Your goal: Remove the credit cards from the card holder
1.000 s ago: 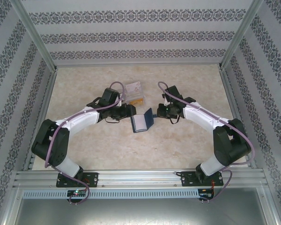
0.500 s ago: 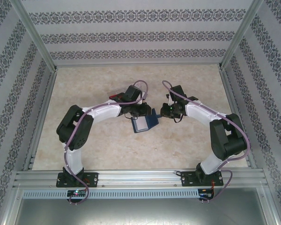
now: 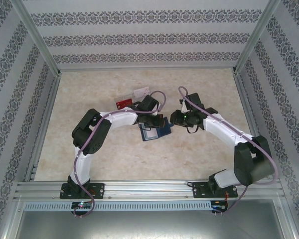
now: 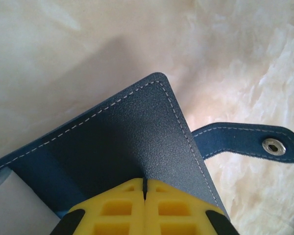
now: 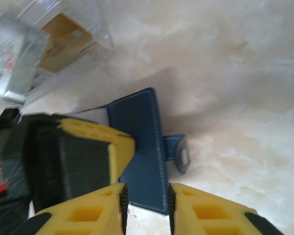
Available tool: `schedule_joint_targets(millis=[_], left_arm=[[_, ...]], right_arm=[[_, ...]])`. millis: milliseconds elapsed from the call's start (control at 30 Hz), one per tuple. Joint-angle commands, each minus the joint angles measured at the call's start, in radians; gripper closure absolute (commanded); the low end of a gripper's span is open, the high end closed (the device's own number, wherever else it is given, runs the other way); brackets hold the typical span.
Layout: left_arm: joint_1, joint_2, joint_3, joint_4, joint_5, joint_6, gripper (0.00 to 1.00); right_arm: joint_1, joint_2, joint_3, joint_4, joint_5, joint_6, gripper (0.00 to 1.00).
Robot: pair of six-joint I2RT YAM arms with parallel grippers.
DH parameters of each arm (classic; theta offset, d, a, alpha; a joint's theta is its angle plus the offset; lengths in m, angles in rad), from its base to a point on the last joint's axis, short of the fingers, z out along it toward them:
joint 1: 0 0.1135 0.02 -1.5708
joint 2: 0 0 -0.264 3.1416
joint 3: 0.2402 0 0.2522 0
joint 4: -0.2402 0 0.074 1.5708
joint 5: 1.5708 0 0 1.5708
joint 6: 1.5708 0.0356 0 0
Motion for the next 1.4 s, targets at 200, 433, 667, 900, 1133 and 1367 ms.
schedule_joint_targets(millis=[200, 433, 667, 900, 1133, 1367], left_arm=[[-0.012, 0.035, 0.011, -0.094, -0.029, 0.028, 1.00], [-0.009, -0.030, 0.041, -0.140, -0.013, 0.005, 1.00], [0.019, -0.124, 0.016, -0.196, -0.063, -0.055, 0.94], [0.067, -0.239, -0.069, -0.281, -0.176, -0.093, 0.67], [0.118, -0.266, -0.165, -0.246, -0.123, -0.161, 0.47], [0.125, -0.242, -0.165, -0.259, -0.131, -0.172, 0.41]], right_arm=[[0.076, 0.096, -0.069, 0.127, 0.022, 0.157, 0.88], [0.077, 0.165, -0.100, 0.176, 0.016, 0.187, 0.90], [0.077, 0.188, -0.109, 0.213, -0.033, 0.183, 0.89], [0.082, 0.209, -0.099, 0.213, -0.040, 0.167, 0.83], [0.091, 0.251, -0.074, 0.195, -0.022, 0.153, 0.80], [0.092, 0.274, -0.060, 0.171, -0.001, 0.143, 0.80]])
